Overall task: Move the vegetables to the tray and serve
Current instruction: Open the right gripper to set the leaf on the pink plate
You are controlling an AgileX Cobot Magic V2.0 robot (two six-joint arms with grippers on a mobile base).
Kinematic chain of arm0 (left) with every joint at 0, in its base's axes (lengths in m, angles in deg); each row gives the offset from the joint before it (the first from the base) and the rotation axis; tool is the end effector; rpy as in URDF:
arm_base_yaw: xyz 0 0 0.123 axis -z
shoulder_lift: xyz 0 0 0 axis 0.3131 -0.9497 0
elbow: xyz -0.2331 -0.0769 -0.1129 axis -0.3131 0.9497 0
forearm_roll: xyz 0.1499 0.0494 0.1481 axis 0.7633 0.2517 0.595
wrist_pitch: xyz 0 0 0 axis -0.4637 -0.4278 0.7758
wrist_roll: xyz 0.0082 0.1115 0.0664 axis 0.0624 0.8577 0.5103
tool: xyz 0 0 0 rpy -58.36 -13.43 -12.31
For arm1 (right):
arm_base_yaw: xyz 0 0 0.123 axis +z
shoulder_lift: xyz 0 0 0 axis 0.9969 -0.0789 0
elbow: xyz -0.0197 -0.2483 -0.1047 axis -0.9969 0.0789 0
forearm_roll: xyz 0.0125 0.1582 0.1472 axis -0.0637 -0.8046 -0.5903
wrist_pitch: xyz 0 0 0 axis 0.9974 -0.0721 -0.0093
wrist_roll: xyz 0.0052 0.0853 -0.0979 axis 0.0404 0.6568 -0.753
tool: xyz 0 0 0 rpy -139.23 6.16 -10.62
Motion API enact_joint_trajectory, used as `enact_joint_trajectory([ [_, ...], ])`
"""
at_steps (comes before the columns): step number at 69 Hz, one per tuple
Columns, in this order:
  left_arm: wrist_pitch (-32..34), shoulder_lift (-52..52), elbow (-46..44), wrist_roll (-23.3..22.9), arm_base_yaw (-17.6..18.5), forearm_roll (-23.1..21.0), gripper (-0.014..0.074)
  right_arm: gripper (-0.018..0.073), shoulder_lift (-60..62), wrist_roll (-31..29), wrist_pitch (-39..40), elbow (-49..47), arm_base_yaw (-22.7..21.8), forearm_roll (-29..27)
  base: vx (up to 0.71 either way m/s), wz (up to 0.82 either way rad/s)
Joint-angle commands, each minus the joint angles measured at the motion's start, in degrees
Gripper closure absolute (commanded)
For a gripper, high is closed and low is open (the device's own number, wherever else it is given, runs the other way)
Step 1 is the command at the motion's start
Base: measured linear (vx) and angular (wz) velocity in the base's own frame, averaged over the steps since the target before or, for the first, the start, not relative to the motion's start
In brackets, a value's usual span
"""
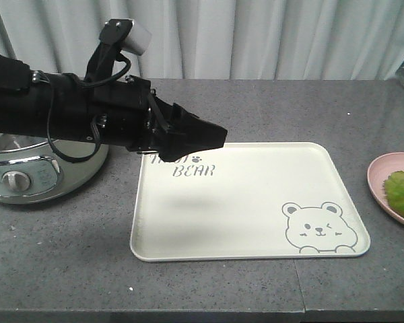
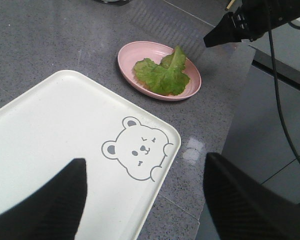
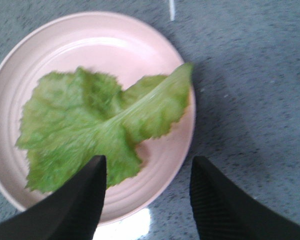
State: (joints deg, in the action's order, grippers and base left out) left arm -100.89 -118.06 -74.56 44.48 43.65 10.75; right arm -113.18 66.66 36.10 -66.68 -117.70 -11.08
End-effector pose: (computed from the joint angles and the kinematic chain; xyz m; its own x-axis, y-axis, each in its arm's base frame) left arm 0.2513 -0.2118 0.3402 -0.4777 0.2126 -0.8524 0.8182 0.4611 -0.3435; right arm 0.2514 -0.1348 0.2697 -0.7730 0.3451 -0.5322 0.3681 0.9274 0.0668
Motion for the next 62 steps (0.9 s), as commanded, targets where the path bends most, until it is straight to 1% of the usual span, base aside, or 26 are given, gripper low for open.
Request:
enact_joint_trajectory([
  [1, 0.74, 2.11, -1.54, -0.24, 0.07, -3.05, 0.0110, 0.0181, -1.05, -1.59, -0.82, -5.48, -1.97, -1.37, 0.00, 0.00],
  [11, 0.74, 2.11, -1.54, -0.24, 0.07, -3.05, 0.0110, 0.0181, -6.89, -4.94, -3.67, -10.62, -2.14, -1.15, 0.00, 0.00],
  [17, 0.74, 2.11, -1.54, -0.24, 0.07, -3.05, 0.0110, 0.0181, -10.15, -5.20, -5.33, -13.37, -2.14, -0.13, 0.00, 0.00],
  [22, 0.74, 2.11, -1.54, -0.24, 0.07, -3.05, 0.0110, 0.0181, -13.00, -5.25, -8.35, -15.90, -2.14, 1.28, 0.00, 0.00],
  [31, 0.74, 2.11, -1.54, -0.24, 0.07, -3.05, 0.0110, 0.0181, -16.23, -6.97, -12.39, -18.57, -2.14, 2.06, 0.00, 0.00],
  [41, 0.74, 2.11, -1.54, -0.24, 0.07, -3.05, 0.0110, 0.0181, -18.12, -8.91, -12.55, -18.73, -2.14, 2.34, 0.00, 0.00],
  [51, 0.73, 2.11, -1.54, -0.24, 0.07, -3.05, 0.0111, 0.0181, -19.30, -9.10, -13.09, -18.73, -2.14, 3.88, 0.00, 0.00],
  [62, 0.73, 2.11, -1.54, -0.24, 0.07, -3.05, 0.0111, 0.0194, -19.76, -9.10, -12.99, -18.73, -2.14, 3.79, 0.00, 0.00],
])
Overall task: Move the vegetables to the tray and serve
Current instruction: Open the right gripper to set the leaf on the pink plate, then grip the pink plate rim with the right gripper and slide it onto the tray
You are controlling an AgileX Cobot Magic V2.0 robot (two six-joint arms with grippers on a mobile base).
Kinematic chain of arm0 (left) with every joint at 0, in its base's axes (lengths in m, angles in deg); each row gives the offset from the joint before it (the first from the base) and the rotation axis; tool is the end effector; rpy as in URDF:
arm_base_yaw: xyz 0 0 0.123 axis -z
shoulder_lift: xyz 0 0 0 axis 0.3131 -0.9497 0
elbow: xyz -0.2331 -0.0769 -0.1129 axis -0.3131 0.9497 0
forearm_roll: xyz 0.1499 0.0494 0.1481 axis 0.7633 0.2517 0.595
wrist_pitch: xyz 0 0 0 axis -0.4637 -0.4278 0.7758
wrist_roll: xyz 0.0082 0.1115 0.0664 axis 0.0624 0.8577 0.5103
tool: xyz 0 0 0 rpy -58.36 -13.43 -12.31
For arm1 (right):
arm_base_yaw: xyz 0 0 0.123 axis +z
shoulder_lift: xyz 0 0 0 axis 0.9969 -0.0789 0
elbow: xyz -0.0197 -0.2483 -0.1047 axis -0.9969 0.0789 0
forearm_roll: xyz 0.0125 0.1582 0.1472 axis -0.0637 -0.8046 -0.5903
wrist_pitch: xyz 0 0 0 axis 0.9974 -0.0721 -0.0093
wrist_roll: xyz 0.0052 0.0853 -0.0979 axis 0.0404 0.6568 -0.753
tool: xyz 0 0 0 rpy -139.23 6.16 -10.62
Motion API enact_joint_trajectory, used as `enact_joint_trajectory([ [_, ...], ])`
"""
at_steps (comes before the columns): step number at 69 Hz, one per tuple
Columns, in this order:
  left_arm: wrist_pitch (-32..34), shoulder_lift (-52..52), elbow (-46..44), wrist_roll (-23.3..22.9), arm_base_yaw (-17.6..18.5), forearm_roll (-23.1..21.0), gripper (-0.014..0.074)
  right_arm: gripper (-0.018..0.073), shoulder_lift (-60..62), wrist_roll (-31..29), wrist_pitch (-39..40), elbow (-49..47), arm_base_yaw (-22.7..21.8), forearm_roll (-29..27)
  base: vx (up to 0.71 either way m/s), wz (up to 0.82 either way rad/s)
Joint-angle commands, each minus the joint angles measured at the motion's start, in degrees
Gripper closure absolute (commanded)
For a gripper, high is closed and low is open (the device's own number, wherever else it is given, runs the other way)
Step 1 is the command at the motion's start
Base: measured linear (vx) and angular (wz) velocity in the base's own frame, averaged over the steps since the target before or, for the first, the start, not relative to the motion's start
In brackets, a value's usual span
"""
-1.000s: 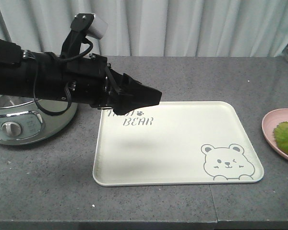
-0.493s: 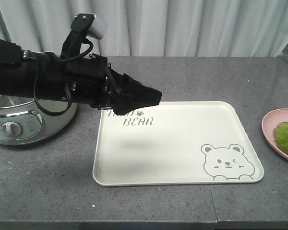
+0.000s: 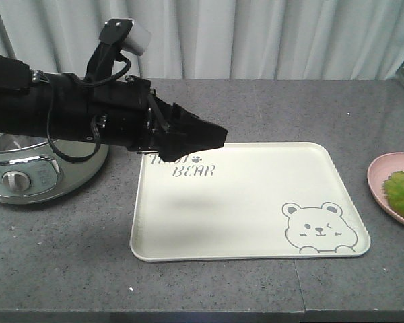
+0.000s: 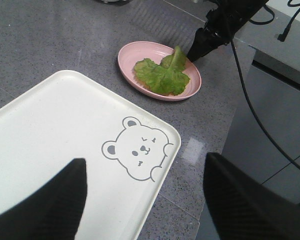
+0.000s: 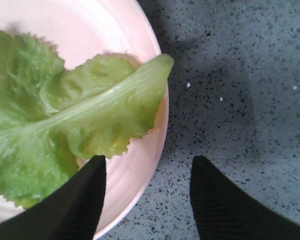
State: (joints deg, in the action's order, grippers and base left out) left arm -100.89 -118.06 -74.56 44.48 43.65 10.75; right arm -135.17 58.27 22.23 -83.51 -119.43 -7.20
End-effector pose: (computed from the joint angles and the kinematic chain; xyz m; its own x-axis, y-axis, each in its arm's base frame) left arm 0.2513 -0.2118 0.3402 -0.4777 0.2126 -0.8524 0.8182 0.4611 -0.3435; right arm 0.2937 -0.1786 0.2135 -0.9433 0.2349 -0.2347 0.2313 0.9719 0.0430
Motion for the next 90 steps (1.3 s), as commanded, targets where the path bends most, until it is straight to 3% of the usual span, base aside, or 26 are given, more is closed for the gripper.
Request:
enact_joint_trajectory([
  [1, 0.73, 2.11, -1.54, -0.24, 0.07, -3.05, 0.0111, 0.0197, 2.16, -0.71, 0.87, -1.91, -0.42, -0.10, 0.00, 0.00],
  [36, 0.73, 2.11, -1.54, -0.24, 0.07, -3.05, 0.0111, 0.0301, -3.28, -0.75, 4.09, -1.91, -0.42, -0.37, 0.00, 0.00],
  [61, 0.73, 2.11, -1.54, -0.24, 0.07, -3.05, 0.0111, 0.0575, -3.28, -2.16, 4.14, -1.91, -0.42, -0.37, 0.00, 0.00],
  [90, 0.73, 2.11, -1.54, -0.24, 0.07, -3.05, 0.0111, 0.0569, 1.48, -2.31, 2.51, -3.25, -0.42, -2.65, 0.00, 0.00],
])
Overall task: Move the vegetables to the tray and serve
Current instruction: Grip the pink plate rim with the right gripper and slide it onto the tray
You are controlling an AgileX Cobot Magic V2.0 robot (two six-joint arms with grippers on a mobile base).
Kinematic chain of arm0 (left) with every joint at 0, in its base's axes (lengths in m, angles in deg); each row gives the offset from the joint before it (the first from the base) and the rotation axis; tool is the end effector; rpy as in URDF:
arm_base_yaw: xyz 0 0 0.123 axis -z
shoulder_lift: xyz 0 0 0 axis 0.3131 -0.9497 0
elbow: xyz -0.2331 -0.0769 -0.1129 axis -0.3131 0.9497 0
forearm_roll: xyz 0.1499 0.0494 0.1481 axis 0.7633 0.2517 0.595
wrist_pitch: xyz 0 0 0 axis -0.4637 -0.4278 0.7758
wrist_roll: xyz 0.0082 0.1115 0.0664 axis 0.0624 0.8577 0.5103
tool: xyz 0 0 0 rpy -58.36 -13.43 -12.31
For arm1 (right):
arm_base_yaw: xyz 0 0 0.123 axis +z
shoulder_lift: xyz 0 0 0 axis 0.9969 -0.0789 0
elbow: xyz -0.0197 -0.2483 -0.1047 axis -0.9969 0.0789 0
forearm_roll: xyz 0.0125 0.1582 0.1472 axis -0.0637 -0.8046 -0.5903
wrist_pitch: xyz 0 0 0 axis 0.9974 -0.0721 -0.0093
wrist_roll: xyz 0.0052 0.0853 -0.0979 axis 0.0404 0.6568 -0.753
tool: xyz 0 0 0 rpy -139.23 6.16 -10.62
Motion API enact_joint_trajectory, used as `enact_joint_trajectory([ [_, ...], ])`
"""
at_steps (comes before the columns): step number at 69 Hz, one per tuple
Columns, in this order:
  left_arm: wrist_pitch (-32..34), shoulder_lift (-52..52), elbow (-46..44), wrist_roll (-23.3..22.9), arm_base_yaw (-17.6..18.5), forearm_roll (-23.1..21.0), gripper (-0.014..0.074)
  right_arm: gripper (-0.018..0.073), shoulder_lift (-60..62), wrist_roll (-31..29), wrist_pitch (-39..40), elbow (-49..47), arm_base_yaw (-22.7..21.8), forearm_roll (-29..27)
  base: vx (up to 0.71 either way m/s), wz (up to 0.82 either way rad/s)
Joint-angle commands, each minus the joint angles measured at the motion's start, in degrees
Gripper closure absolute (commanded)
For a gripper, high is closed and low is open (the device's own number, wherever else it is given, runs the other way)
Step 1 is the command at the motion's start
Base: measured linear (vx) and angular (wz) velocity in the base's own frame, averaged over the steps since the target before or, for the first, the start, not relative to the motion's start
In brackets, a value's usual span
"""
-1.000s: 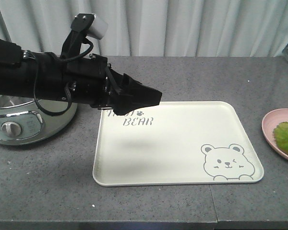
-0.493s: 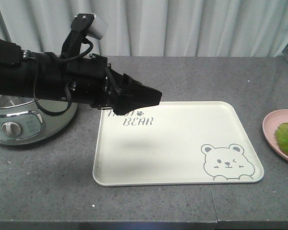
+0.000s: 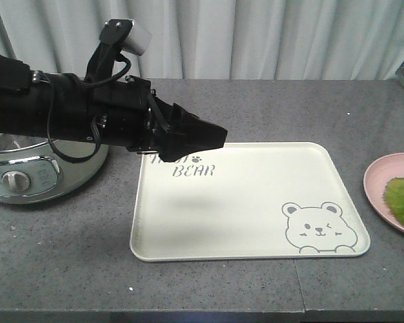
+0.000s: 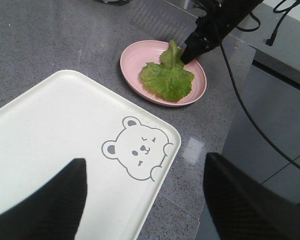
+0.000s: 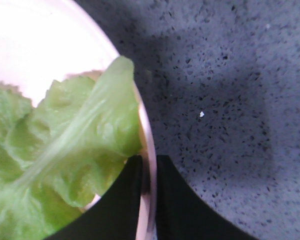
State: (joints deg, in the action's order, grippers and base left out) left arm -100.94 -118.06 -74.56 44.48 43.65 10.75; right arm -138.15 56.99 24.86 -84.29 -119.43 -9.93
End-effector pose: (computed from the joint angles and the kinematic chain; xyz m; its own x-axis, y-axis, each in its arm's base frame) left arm 0.2512 -0.2118 0.3402 -0.4778 0.2130 -0.8522 0.8184 0.4604 -0.3438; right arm 0.3069 -0.1816 0.2006 -0.9361 0.2405 -0.2566 0.2286 0.9706 0.0757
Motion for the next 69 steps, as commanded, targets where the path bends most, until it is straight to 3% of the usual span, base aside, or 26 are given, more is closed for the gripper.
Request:
enact_joint_trajectory([
  [1, 0.78, 2.11, -1.54, -0.24, 0.07, -3.05, 0.0111, 0.0569, 4.70, -1.03, -0.36, -2.66, -0.42, -0.18, 0.00, 0.00],
  [27, 0.78, 2.11, -1.54, -0.24, 0.07, -3.05, 0.0111, 0.0568, 9.56, -3.21, -3.53, -6.04, -0.37, -11.94, 0.00, 0.00],
  [38, 0.78, 2.11, -1.54, -0.24, 0.07, -3.05, 0.0111, 0.0566, 10.19, -6.00, -5.21, -6.04, 0.39, -20.14, 0.00, 0.00],
  [52, 0.78, 2.11, -1.54, -0.24, 0.07, -3.05, 0.0111, 0.0564, 10.19, -5.96, -5.07, -6.04, 8.94, -22.22, 0.00, 0.00],
  [69, 0.78, 2.11, -1.54, -0.24, 0.07, -3.05, 0.0111, 0.0564, 10.00, -2.18, -2.13, -6.04, 25.31, -22.21, 0.00, 0.00],
])
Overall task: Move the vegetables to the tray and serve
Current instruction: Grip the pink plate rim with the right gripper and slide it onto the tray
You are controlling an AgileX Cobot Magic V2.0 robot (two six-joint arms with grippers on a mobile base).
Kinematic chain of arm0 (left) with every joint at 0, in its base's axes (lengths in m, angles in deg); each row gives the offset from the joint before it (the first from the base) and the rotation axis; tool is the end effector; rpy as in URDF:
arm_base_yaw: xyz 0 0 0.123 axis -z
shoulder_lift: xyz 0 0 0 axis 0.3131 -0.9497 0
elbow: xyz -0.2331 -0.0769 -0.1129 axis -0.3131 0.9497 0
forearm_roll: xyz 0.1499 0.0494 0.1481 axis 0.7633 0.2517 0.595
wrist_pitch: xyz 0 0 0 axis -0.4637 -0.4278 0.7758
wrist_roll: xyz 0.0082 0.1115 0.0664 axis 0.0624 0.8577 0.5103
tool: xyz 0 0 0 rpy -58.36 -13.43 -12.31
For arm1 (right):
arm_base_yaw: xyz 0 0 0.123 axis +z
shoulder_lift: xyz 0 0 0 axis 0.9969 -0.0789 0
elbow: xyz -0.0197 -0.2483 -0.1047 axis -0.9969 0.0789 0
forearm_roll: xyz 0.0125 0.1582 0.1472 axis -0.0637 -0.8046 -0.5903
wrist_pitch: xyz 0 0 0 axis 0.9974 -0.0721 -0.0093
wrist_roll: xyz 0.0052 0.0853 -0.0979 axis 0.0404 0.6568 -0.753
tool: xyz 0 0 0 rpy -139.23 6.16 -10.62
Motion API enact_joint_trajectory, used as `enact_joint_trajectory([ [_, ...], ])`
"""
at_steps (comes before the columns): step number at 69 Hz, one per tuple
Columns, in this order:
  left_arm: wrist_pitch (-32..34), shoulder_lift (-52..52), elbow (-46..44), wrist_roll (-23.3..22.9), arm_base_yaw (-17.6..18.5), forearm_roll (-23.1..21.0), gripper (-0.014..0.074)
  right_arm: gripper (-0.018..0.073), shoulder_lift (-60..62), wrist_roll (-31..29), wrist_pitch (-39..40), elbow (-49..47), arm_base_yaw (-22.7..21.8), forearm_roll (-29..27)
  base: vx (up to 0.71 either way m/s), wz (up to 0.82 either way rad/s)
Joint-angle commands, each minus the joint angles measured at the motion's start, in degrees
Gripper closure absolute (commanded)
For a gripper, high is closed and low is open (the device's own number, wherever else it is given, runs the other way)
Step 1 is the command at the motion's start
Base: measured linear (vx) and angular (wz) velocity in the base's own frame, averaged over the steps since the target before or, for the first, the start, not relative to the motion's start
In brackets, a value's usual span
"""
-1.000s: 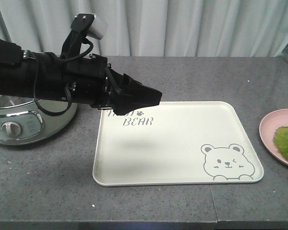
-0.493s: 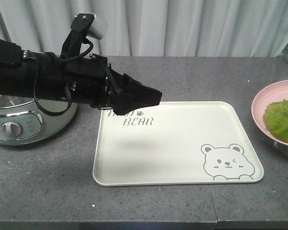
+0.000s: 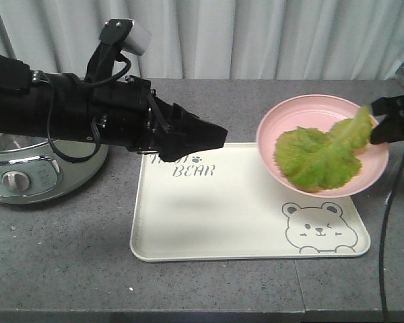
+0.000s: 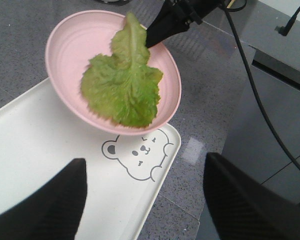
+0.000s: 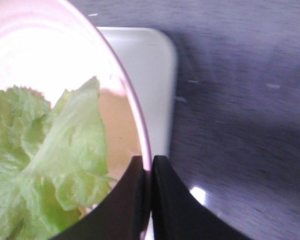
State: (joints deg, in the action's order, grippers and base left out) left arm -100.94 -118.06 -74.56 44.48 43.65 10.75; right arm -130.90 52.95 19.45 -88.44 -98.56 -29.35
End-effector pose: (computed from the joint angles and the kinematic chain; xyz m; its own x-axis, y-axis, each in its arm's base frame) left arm 0.2512 -0.2118 0.3402 -0.4778 0.2130 -0.8522 0.8184 0.4604 -0.3438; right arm 0.3470 -0.0198 0.2736 -0.8862 -0.0313 -0.4622 -0.1970 0.9285 0.3149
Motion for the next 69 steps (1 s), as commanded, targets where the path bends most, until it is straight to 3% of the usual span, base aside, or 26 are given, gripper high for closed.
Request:
enact_joint_trajectory([
  [1, 0.78, 2.11, -1.54, -0.24, 0.07, -3.05, 0.0111, 0.0564, 2.75, 2.05, 3.69, -1.89, 5.24, -2.79, 0.00, 0.00],
  [15, 0.78, 2.11, -1.54, -0.24, 0.07, -3.05, 0.0111, 0.0564, 1.58, 7.16, 8.32, -1.89, 15.82, -2.78, 0.00, 0.00],
  [22, 0.78, 2.11, -1.54, -0.24, 0.07, -3.05, 0.0111, 0.0564, -0.53, 9.53, 9.63, -1.89, 18.34, -2.58, 0.00, 0.00],
  [55, 0.78, 2.11, -1.54, -0.24, 0.07, -3.05, 0.0111, 0.0556, -9.24, 13.83, 10.26, -1.89, 18.77, 2.41, 0.00, 0.00],
  [69, 0.78, 2.11, -1.54, -0.24, 0.07, -3.05, 0.0111, 0.0457, -9.24, 13.66, 9.08, -1.89, 18.77, 2.60, 0.00, 0.00],
])
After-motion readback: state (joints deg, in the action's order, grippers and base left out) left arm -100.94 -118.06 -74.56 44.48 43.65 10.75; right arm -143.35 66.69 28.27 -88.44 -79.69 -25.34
